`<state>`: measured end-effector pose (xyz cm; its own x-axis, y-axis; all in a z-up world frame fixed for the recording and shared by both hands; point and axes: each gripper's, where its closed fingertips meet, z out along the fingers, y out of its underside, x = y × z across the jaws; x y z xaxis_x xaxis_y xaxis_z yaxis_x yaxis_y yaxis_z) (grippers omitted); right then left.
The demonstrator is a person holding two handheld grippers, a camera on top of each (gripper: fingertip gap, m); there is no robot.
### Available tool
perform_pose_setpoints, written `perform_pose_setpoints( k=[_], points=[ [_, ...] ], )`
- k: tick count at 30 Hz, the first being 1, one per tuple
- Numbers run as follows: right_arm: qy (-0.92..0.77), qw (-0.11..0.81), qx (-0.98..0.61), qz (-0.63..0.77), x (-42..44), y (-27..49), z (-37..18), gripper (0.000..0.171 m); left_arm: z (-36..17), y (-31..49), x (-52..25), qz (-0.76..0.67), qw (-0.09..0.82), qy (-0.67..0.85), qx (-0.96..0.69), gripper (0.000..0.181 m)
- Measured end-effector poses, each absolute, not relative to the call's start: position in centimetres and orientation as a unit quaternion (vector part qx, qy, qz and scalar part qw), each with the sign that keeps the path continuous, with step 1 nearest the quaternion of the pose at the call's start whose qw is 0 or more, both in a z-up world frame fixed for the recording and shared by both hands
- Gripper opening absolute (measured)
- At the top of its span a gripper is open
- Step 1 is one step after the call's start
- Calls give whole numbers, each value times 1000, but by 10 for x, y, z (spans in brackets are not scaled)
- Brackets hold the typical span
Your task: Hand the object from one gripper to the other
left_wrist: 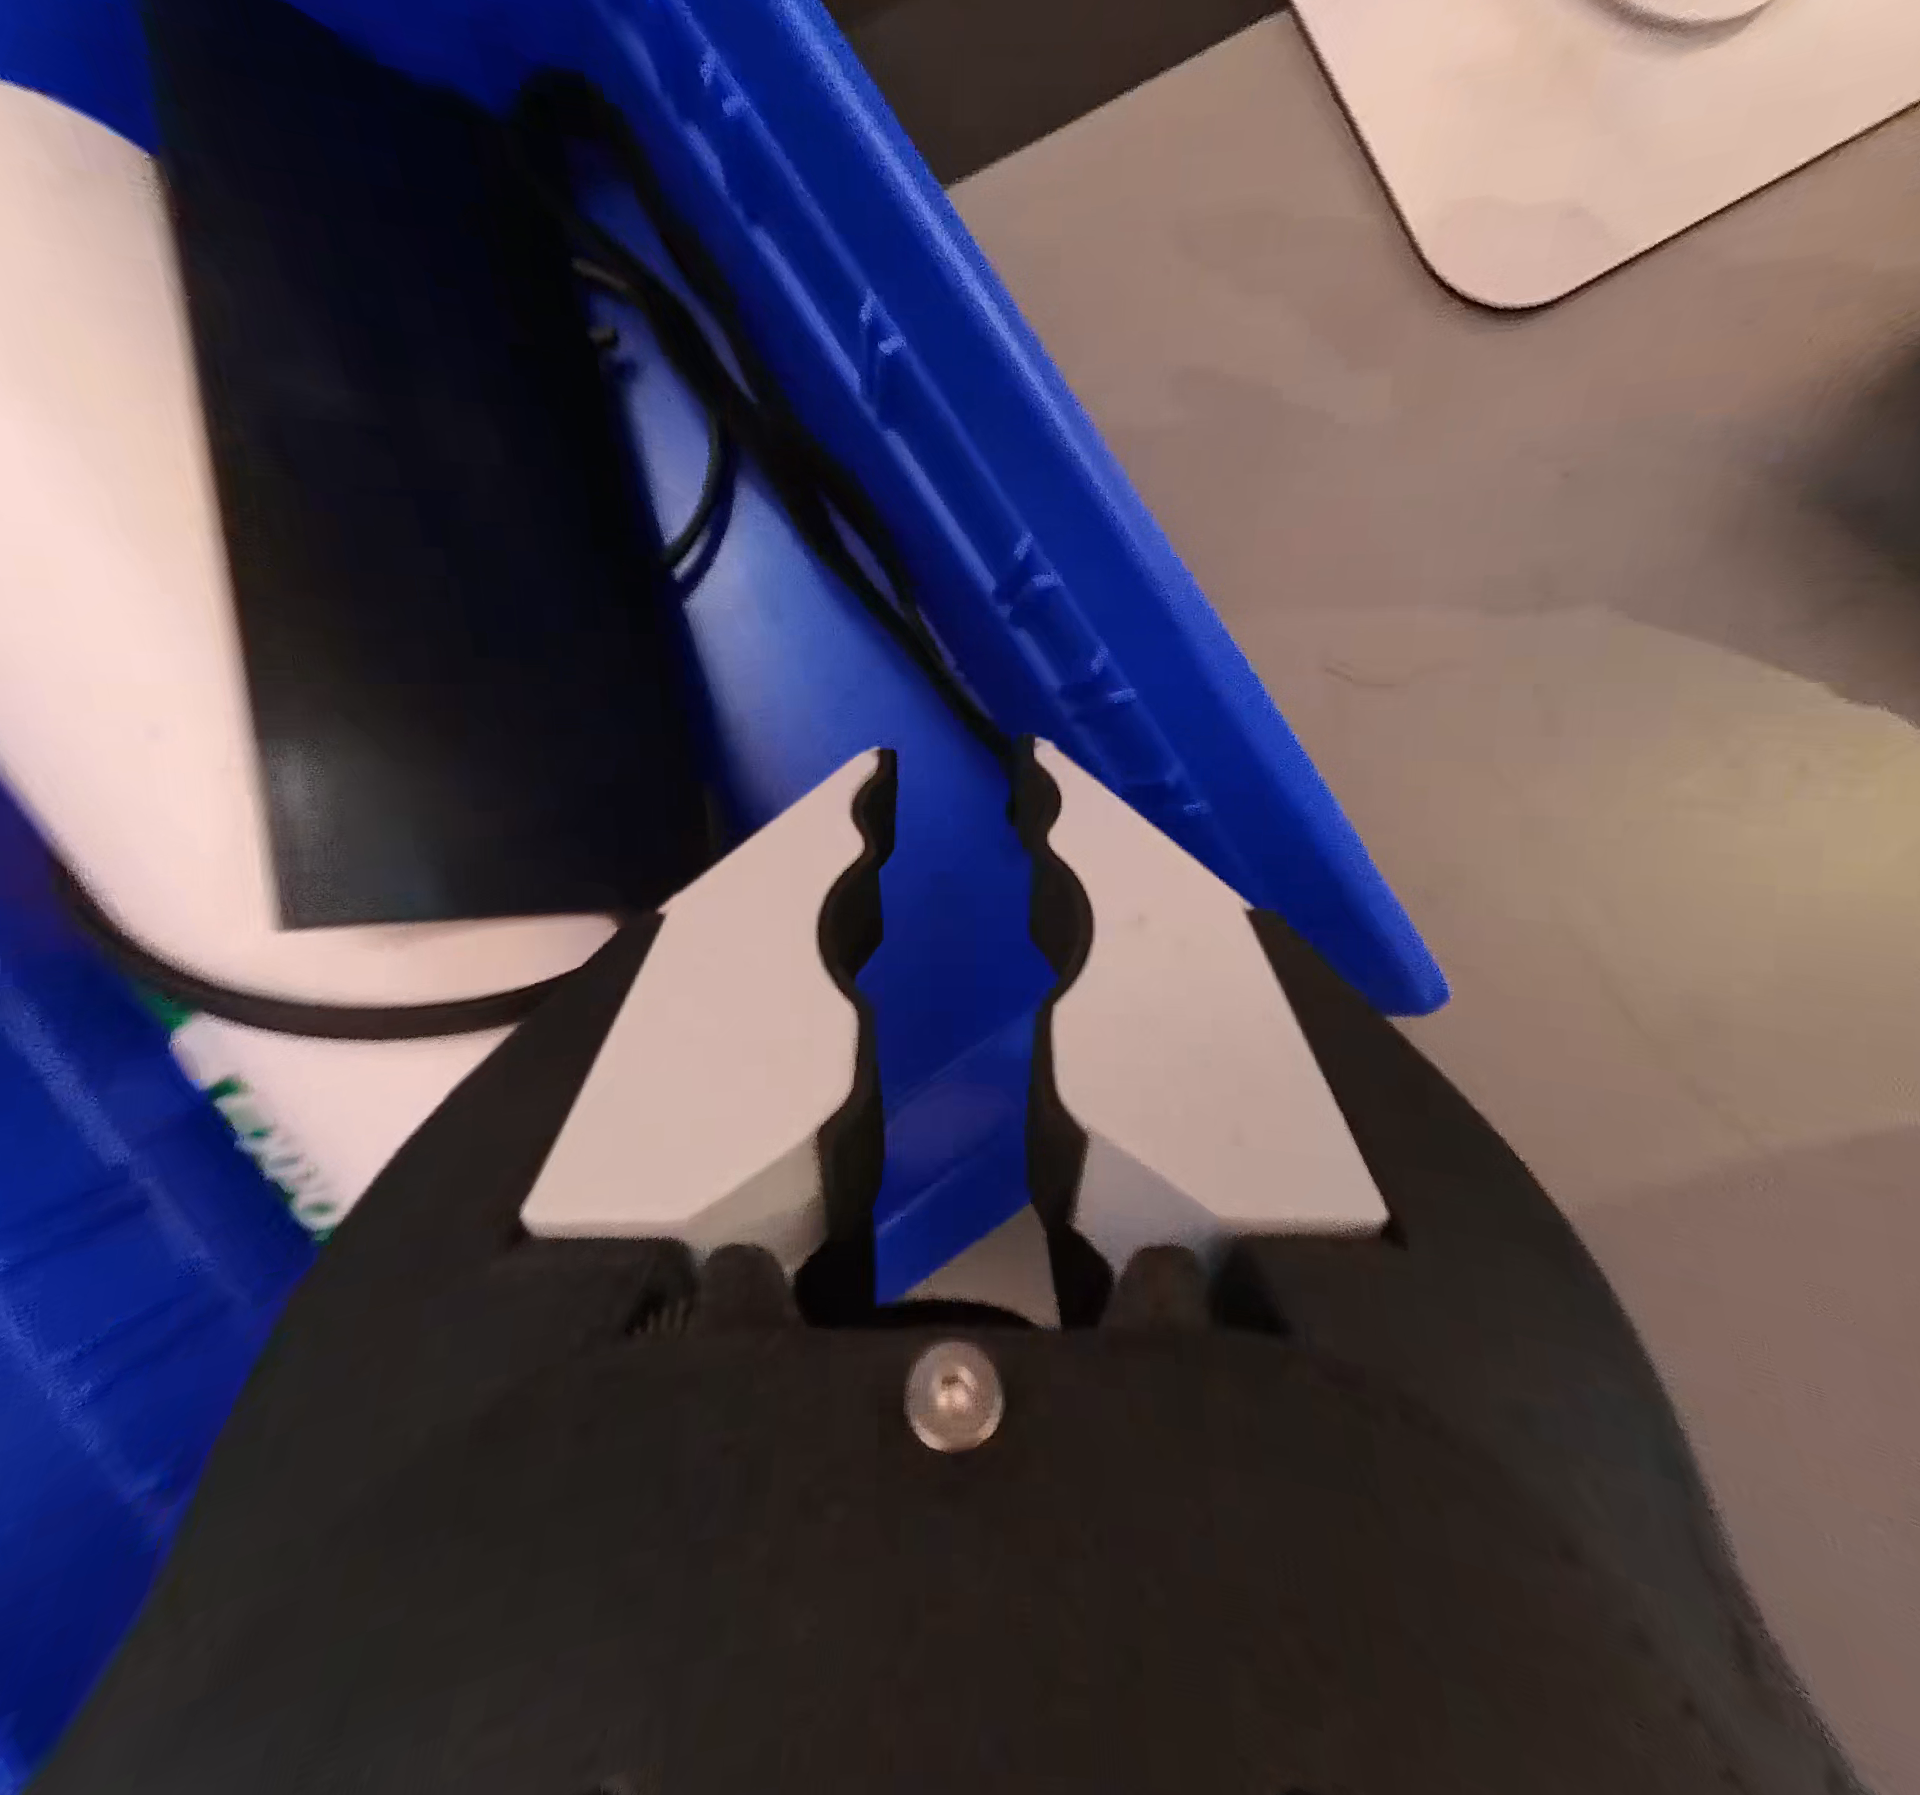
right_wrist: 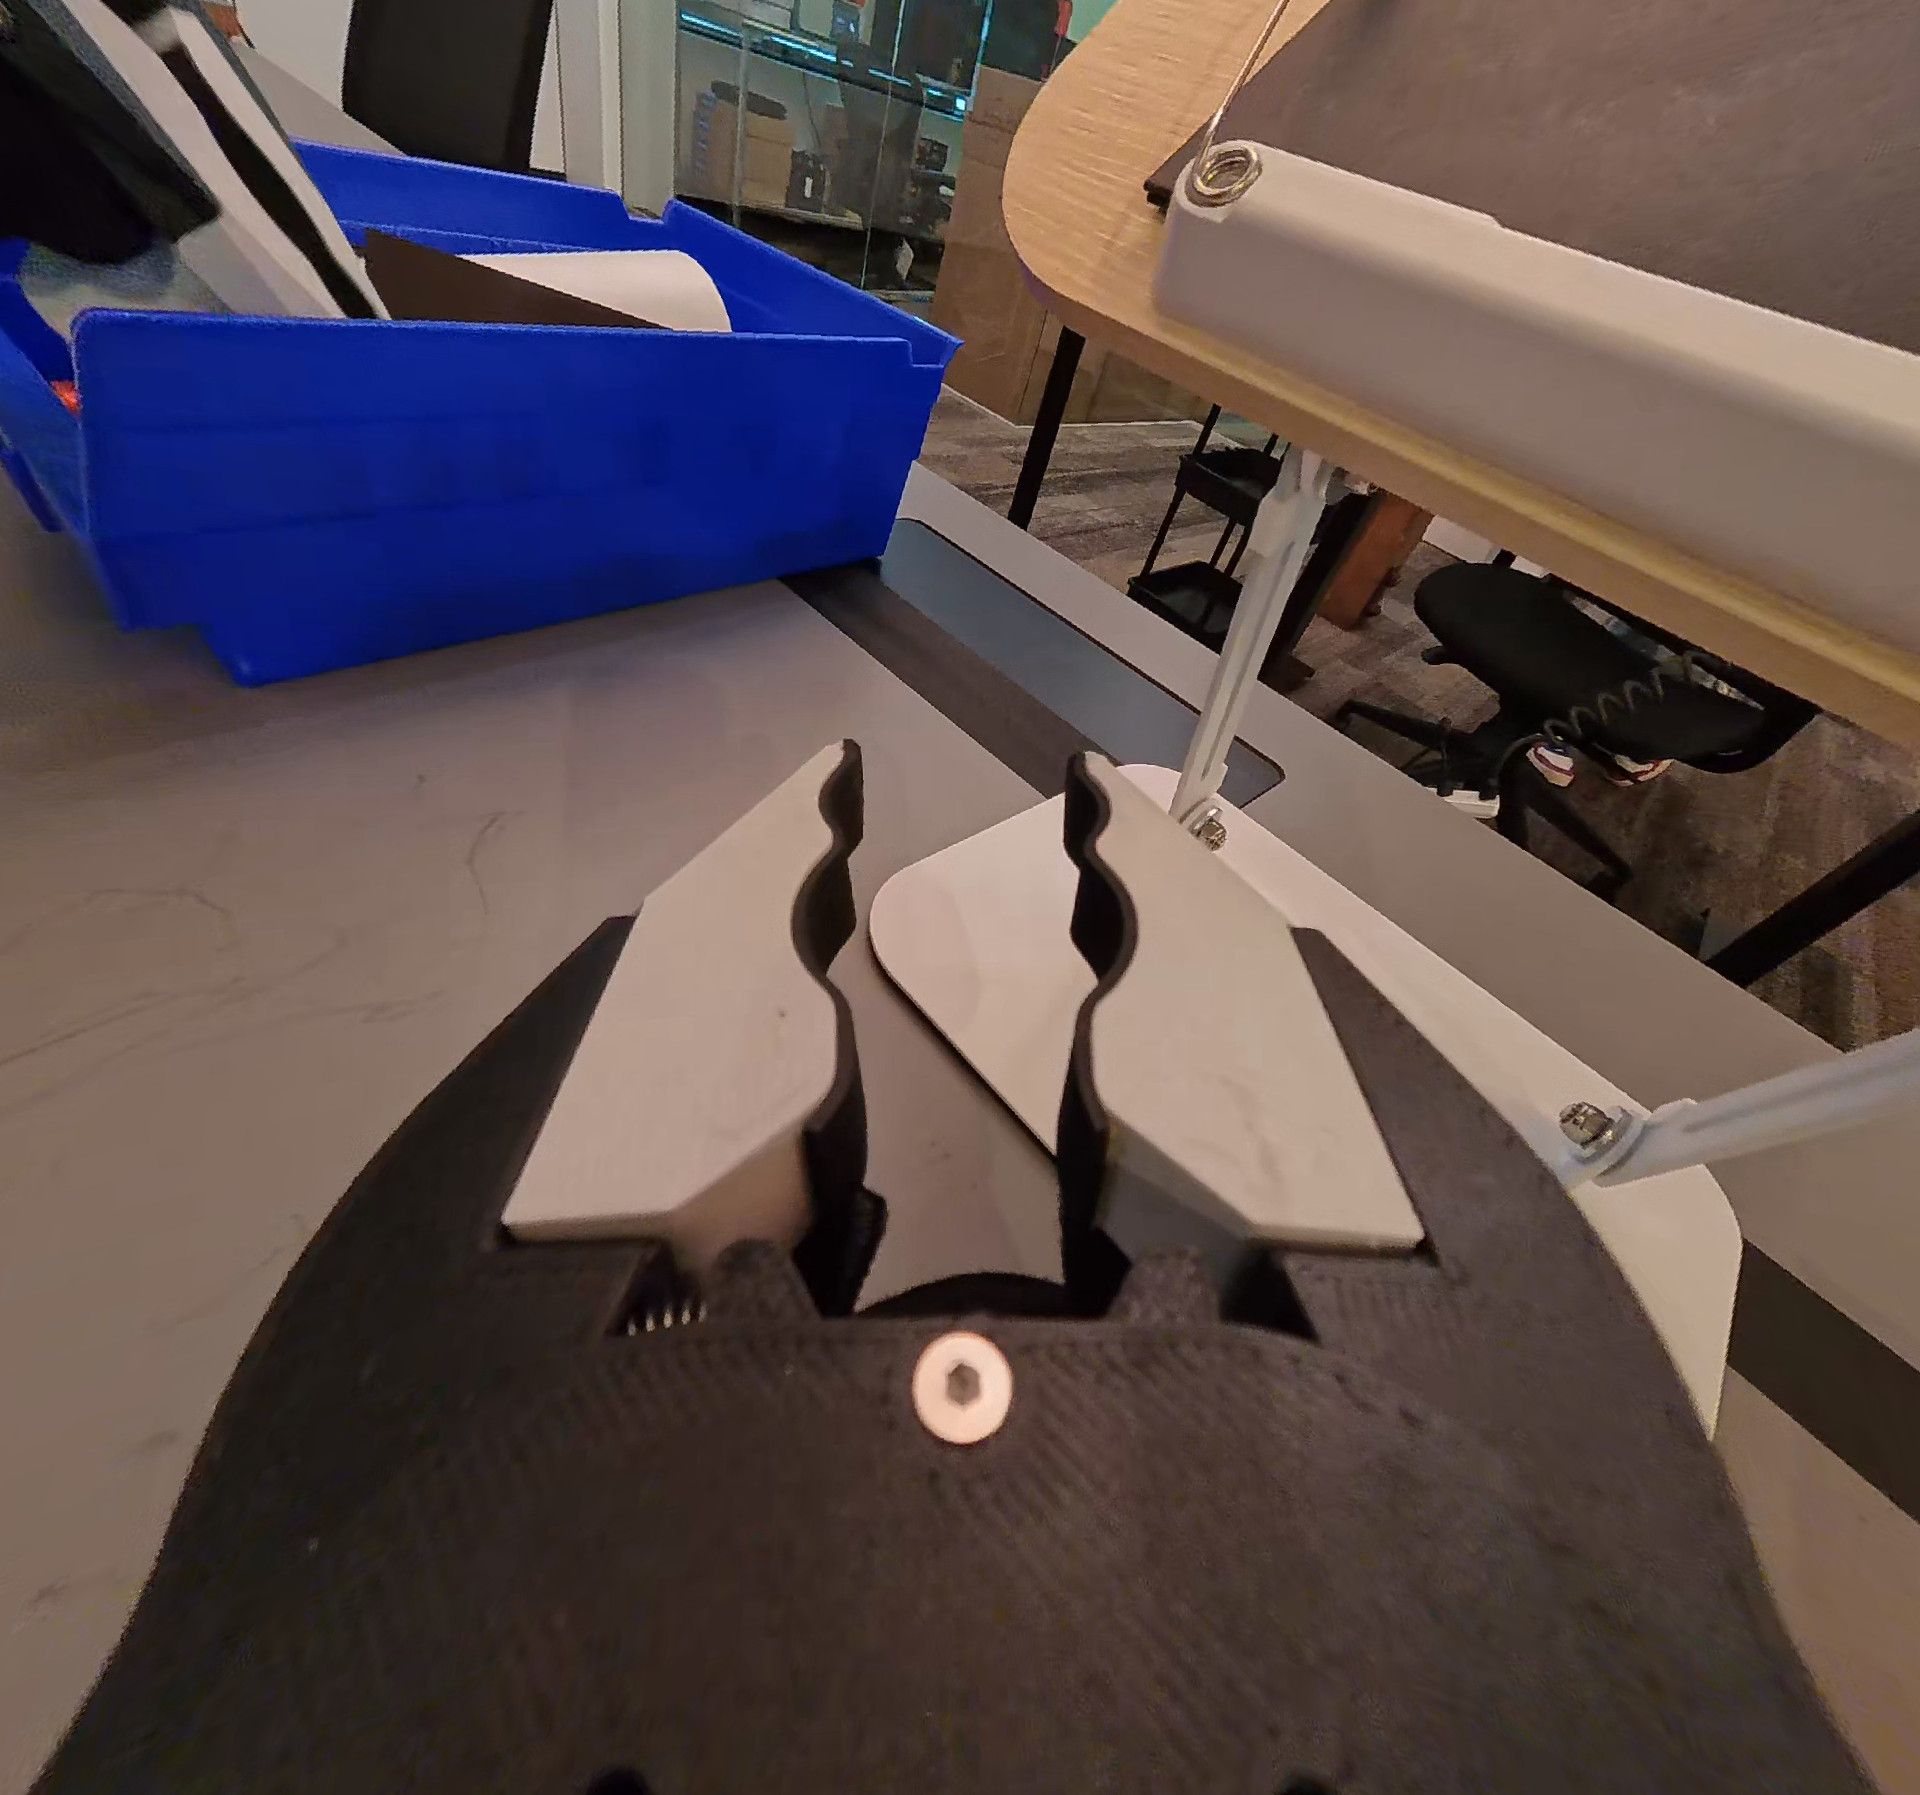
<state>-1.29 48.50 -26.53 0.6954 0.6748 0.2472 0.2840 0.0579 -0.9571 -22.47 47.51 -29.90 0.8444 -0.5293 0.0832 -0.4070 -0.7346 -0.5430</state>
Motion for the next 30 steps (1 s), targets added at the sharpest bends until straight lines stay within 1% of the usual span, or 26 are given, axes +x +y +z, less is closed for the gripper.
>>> perform_pose_setpoints(
  k=[2, 7, 10, 12, 13, 16, 20, 22, 24, 30],
  points=[
    [-357, 633, -669, 156, -13, 485, -265, 37, -310, 471, -216, -143, 234, 251, -928, 23],
    [-354, 633, -669, 162, -12, 485, -264, 37, -339, 468, -218, -110, 183, 258, -942, 24],
    [-353, 632, -670, 163, -12, 485, -264, 37, -342, 470, -215, -121, 182, 257, -941, 21],
    [-353, 632, -670, 164, -12, 486, -264, 37, -343, 469, -212, -127, 178, 261, -940, 17],
    [-353, 632, -670, 164, -12, 486, -264, 37, -343, 469, -209, -134, 176, 264, -939, 11],
    [-352, 632, -670, 165, -12, 486, -264, 37, -344, 470, -207, -139, 183, 267, -936, 8],
    [-350, 632, -670, 168, -12, 486, -264, 37, -341, 472, -214, -120, 201, 272, -934, 3],
    [-349, 632, -670, 170, -12, 486, -263, 37, -332, 473, -213, -137, 225, 266, -927, 3],
    [-348, 632, -671, 171, -12, 486, -263, 37, -323, 476, -223, -109, 248, 269, -924, 3],
    [-347, 636, -667, 174, -12, 486, -261, 37, -262, 475, -226, -127, 347, 273, -888, 2]
  ],
)
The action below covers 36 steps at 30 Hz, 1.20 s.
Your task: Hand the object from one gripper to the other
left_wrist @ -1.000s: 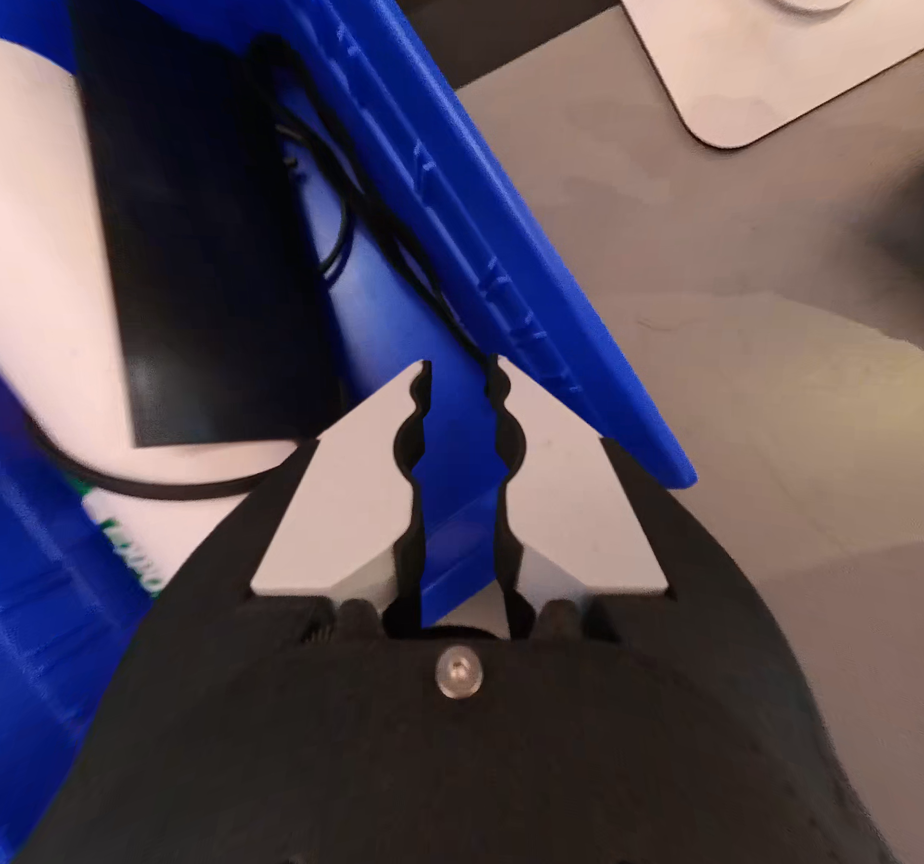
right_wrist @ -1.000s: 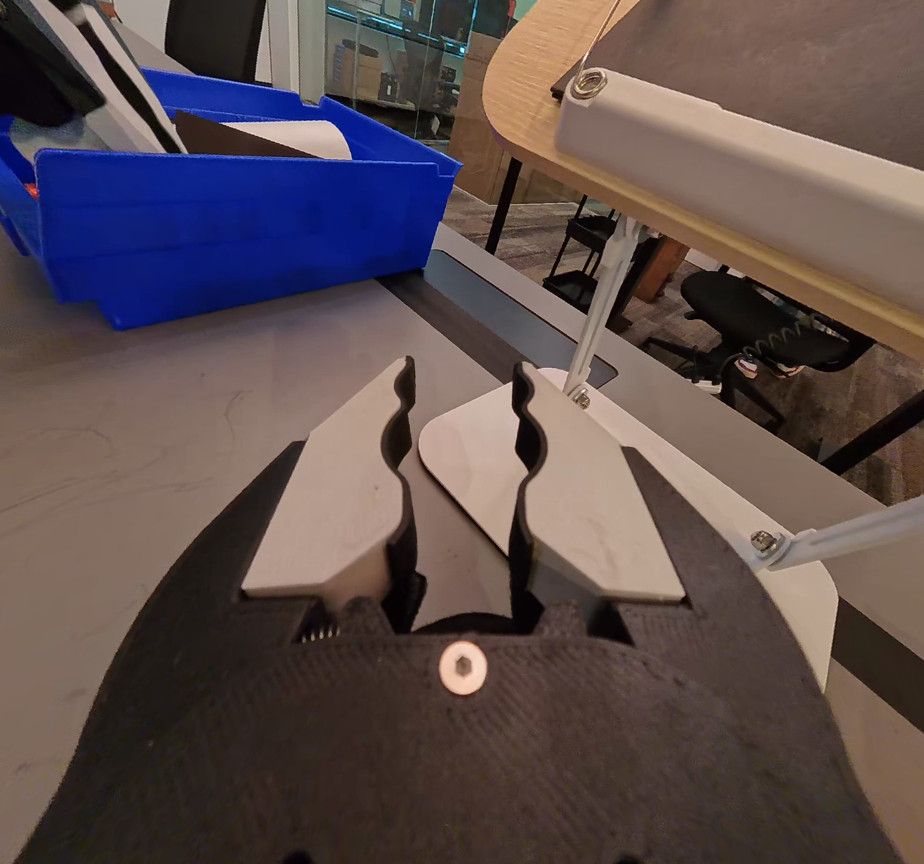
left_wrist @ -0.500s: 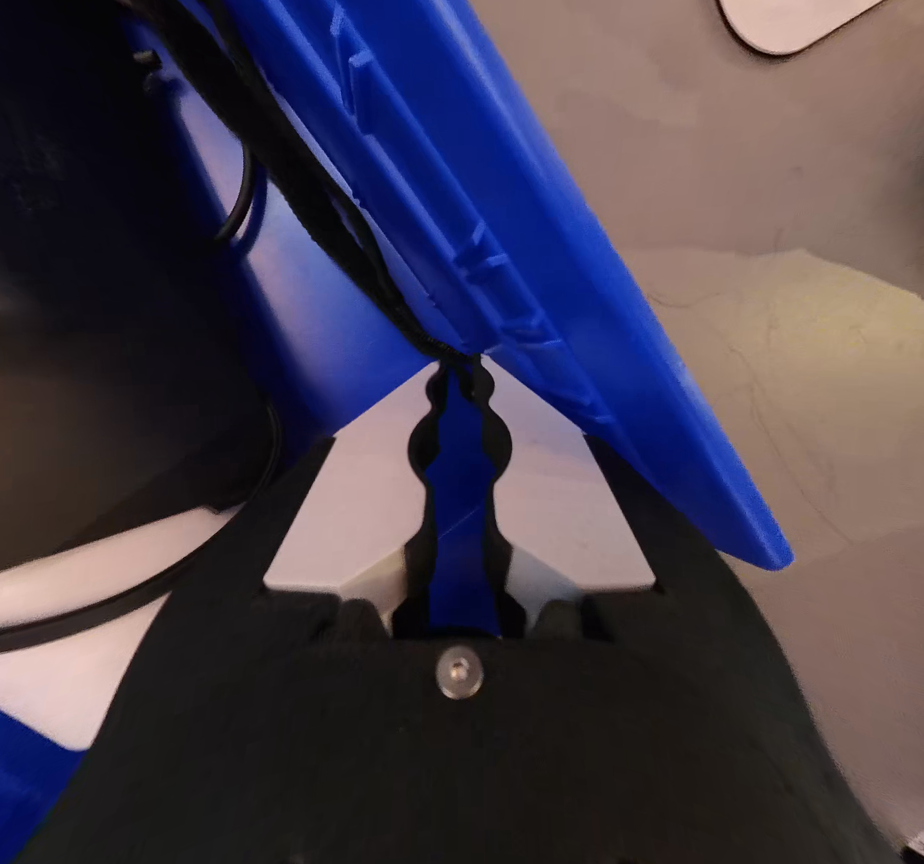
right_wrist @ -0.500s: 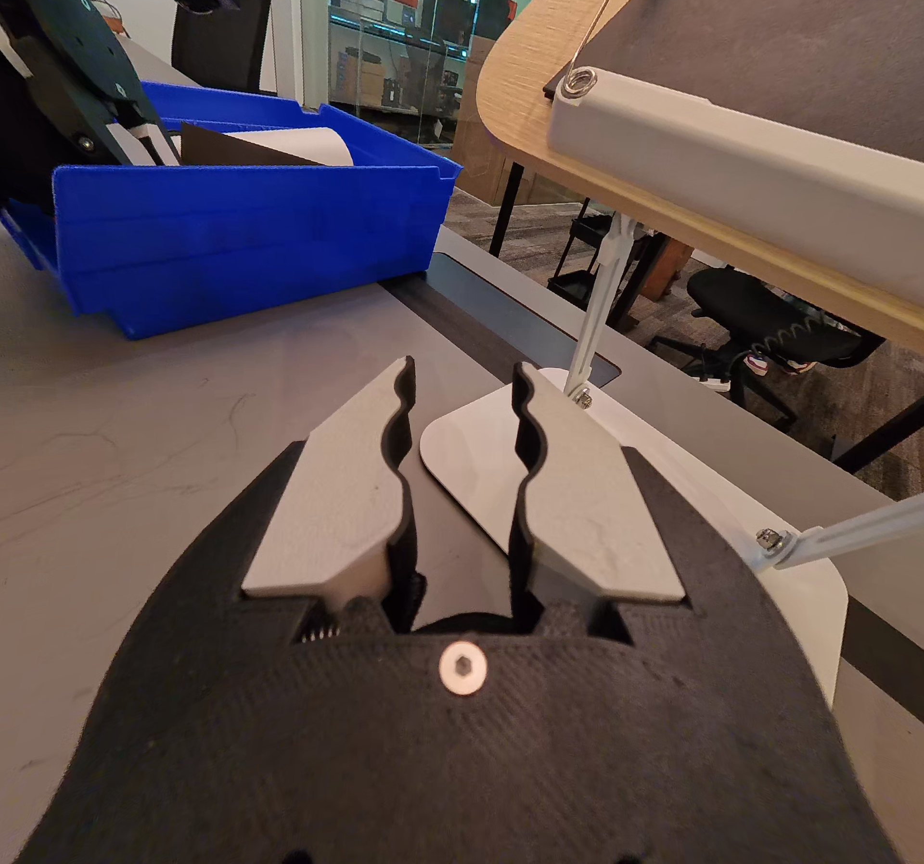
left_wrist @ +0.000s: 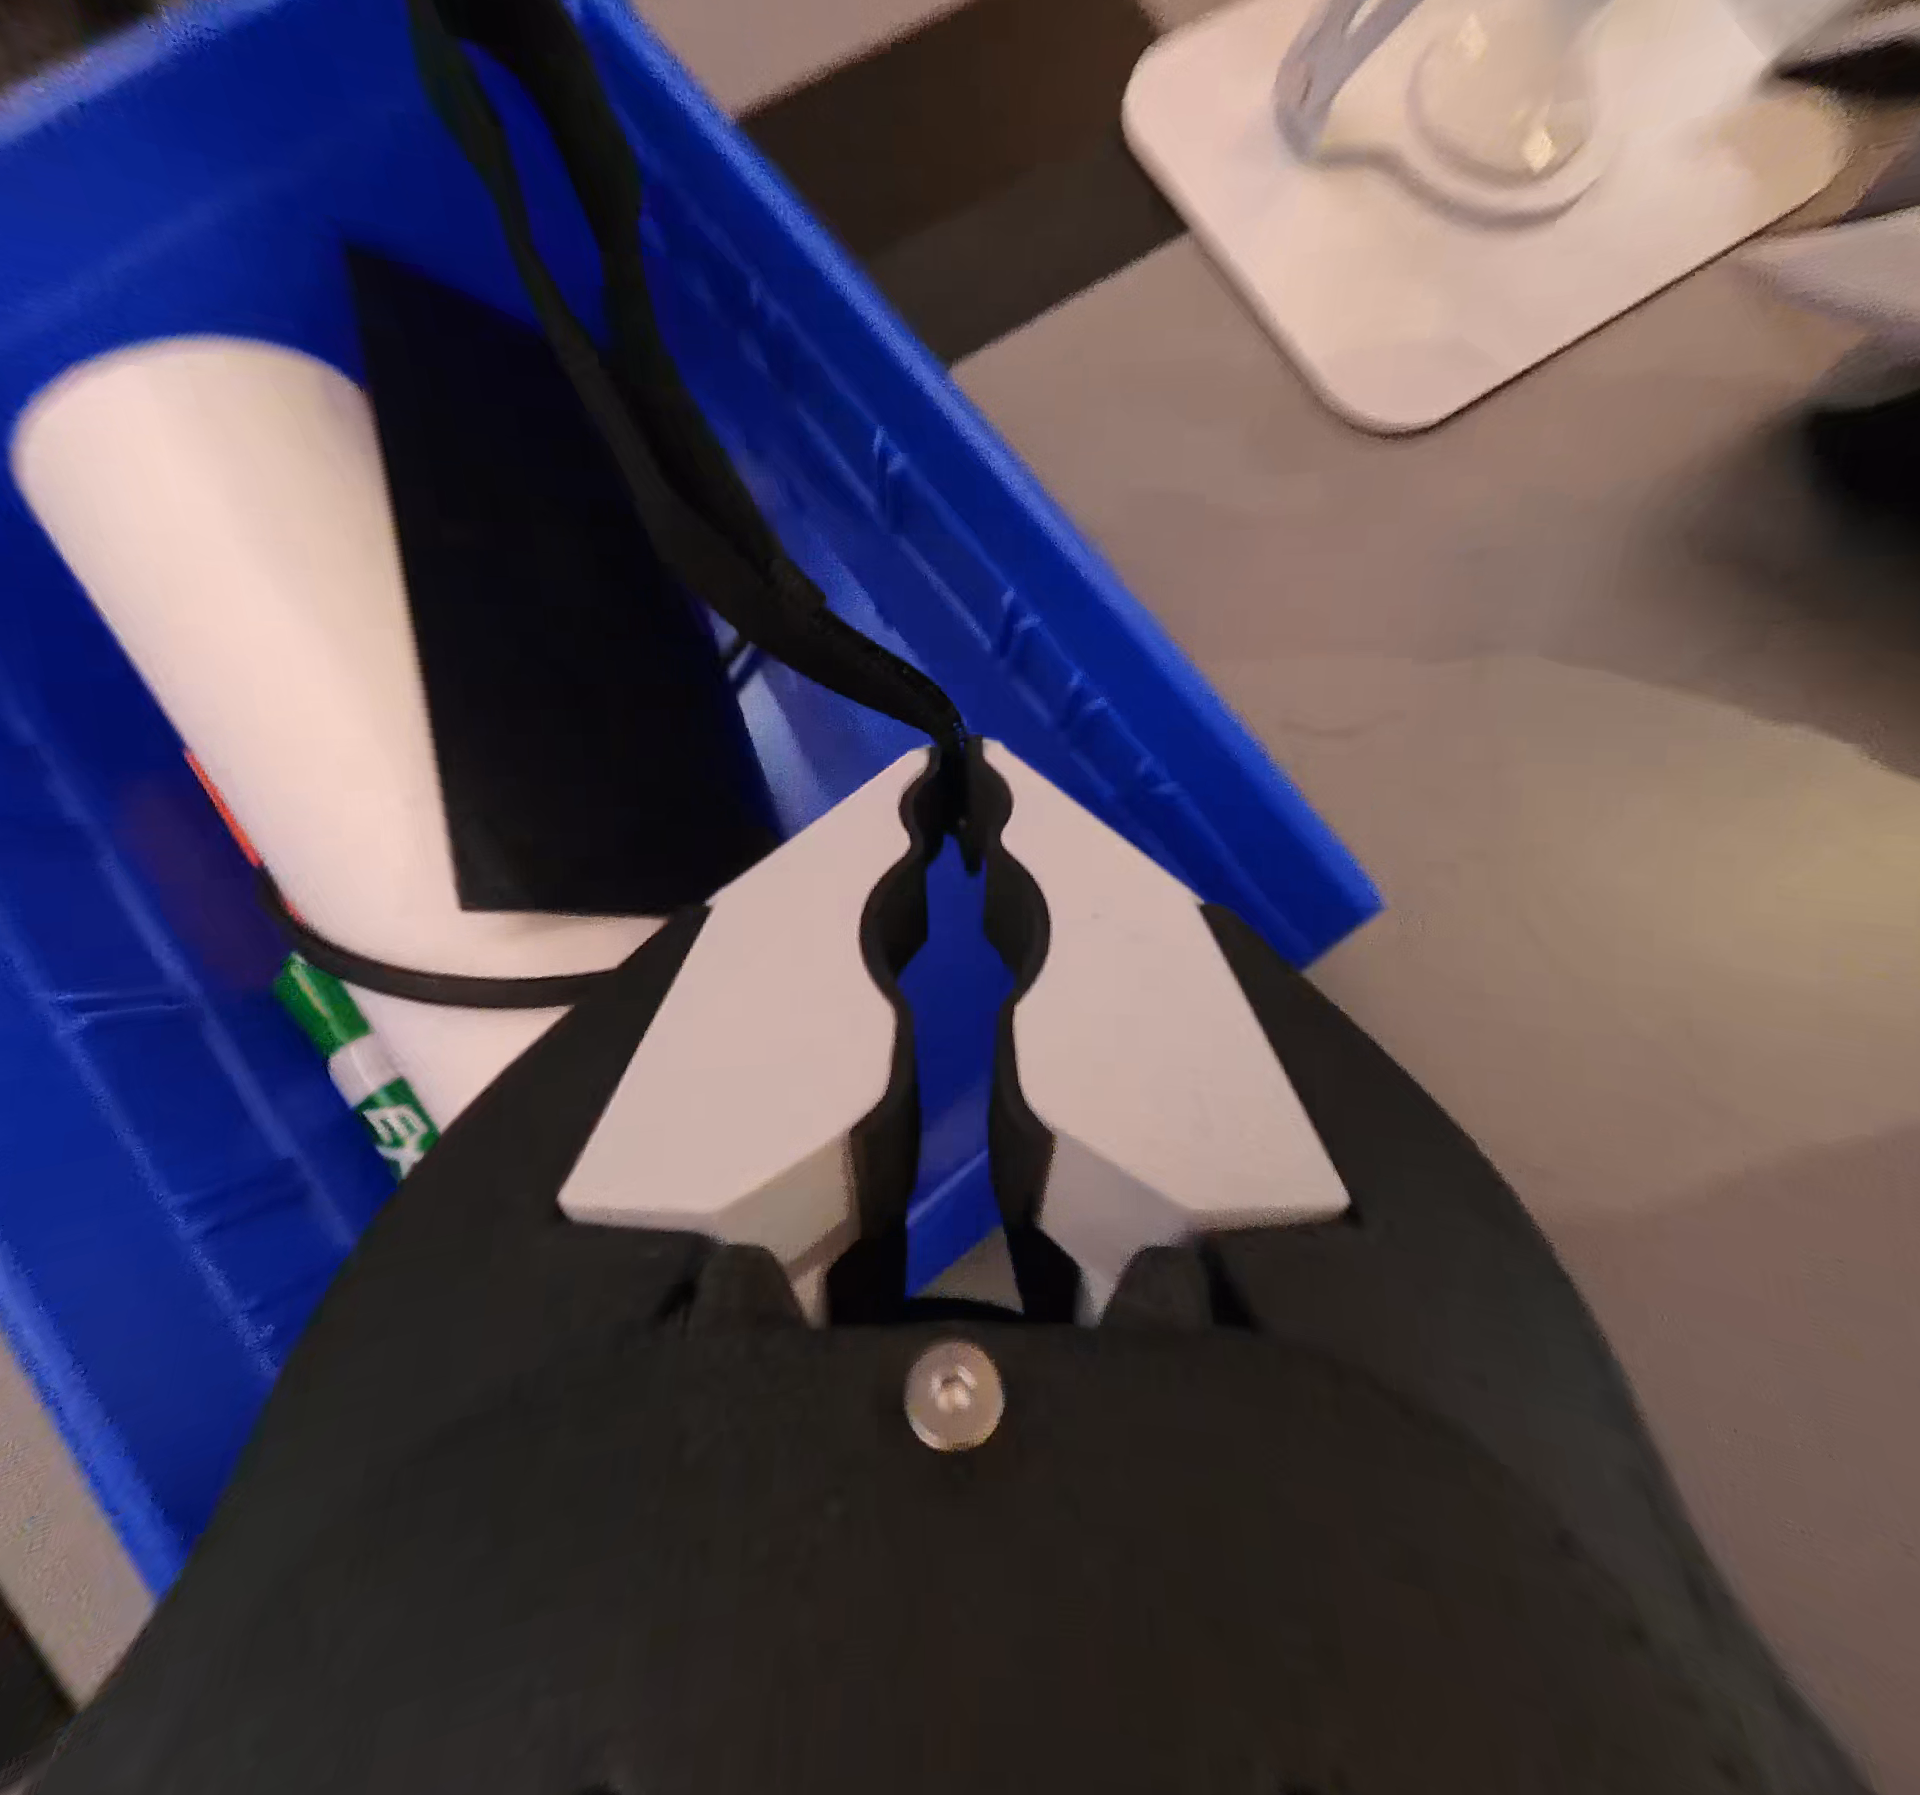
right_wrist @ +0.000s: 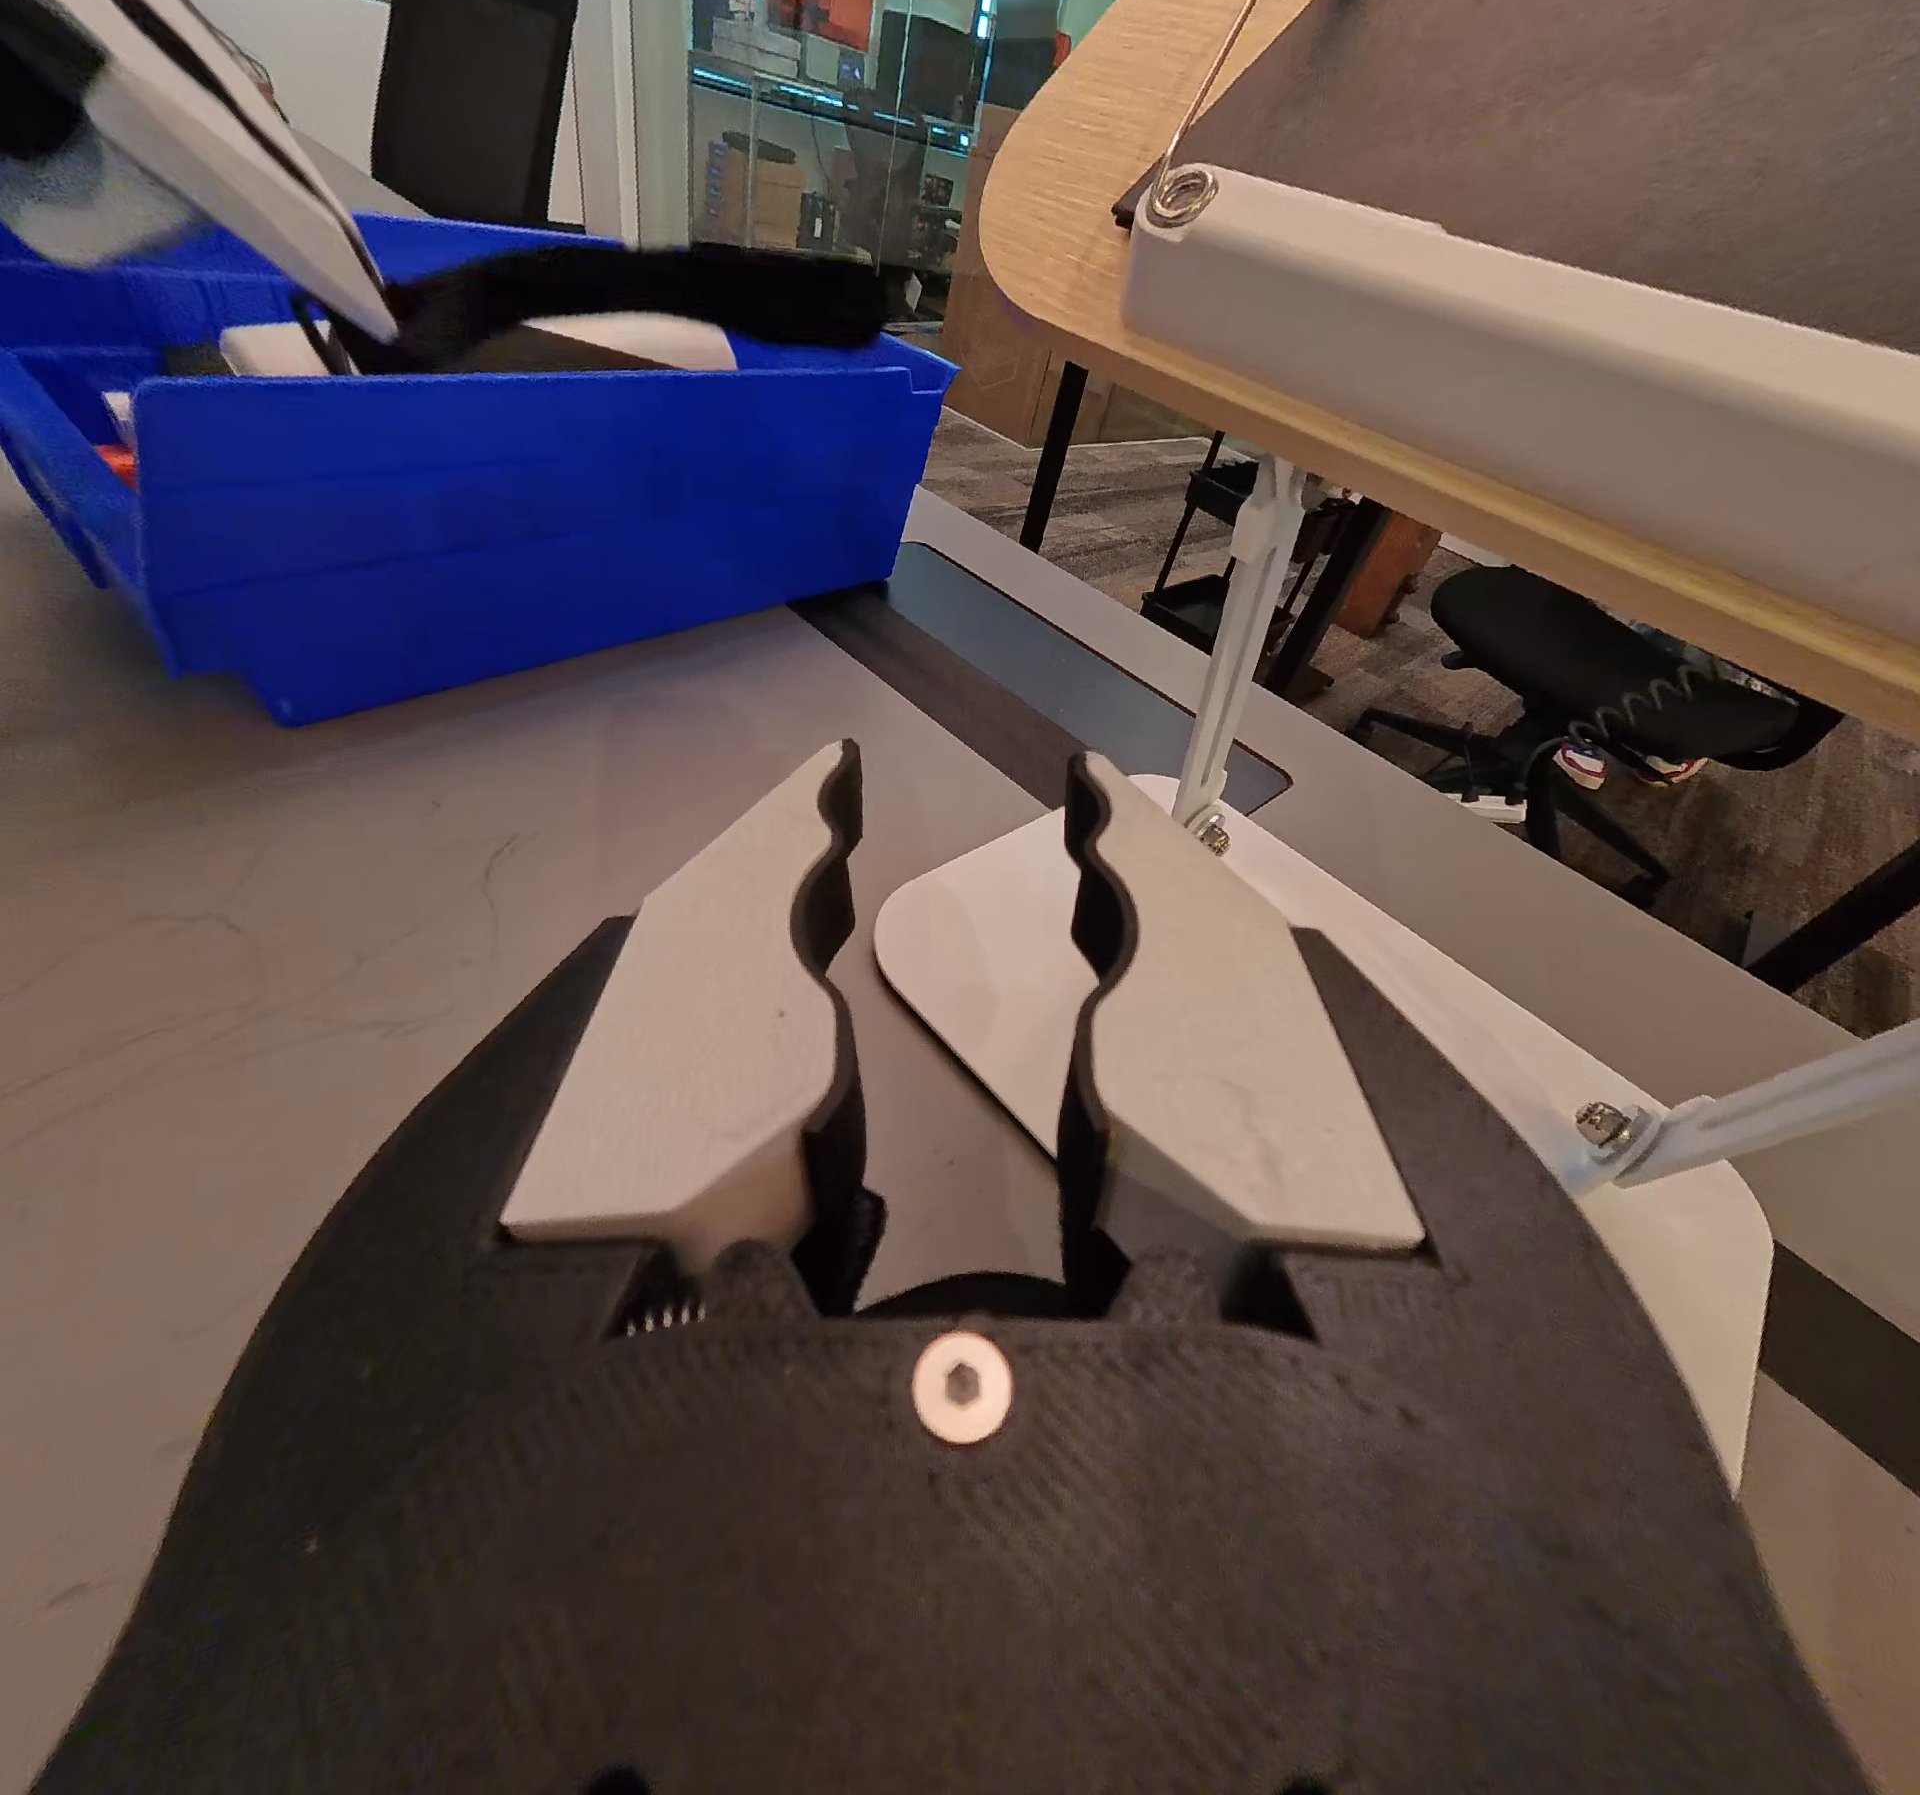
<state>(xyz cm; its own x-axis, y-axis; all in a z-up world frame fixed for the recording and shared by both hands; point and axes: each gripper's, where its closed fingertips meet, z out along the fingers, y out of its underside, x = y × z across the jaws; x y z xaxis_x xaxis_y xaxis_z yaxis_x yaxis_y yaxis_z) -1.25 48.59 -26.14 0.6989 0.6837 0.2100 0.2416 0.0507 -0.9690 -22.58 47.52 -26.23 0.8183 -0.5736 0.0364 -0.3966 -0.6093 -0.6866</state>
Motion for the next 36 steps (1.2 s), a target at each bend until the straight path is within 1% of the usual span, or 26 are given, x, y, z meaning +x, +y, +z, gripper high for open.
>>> perform_pose_setpoints(
  k=[5, 8, 12, 19, 22, 25, 26, 29, 30, 35, 36],
  points=[
    [-350, 651, -648, 183, -14, 480, -249, 39, -191, 464, -207, -186, 450, 284, -826, 1],
    [-362, 669, -613, 215, -18, 467, -223, 39, -151, 449, -176, -238, 508, 335, -757, 1],
    [-412, 679, -559, 239, -22, 445, -183, 37, -118, 432, -130, -297, 550, 405, -667, 1],
    [-429, 677, -517, 302, 12, 423, -113, 34, -97, 422, -58, -397, 544, 452, -585, 1],
    [-428, 650, -515, 361, 26, 413, -95, 33, -88, 416, -31, -433, 540, 468, -550, 1],
    [-424, 603, -510, 443, 36, 398, -85, 34, -83, 409, -6, -431, 548, 501, -513, 1],
    [-420, 608, -507, 444, 41, 398, -83, 34, -81, 409, 2, -425, 551, 507, -509, 2],
    [-425, 665, -521, 327, 58, 417, -79, 37, -84, 410, 27, -414, 538, 527, -511, 2],
    [-434, 670, -518, 306, 61, 415, -76, 37, -85, 409, 35, -415, 534, 532, -510, 2],
    [-452, 655, -515, 318, 72, 402, -67, 41, -84, 394, 60, -417, 531, 555, -486, 2],
    [-459, 665, -511, 294, 75, 401, -66, 42, -84, 395, 63, -416, 527, 552, -495, 2]
  ],
)
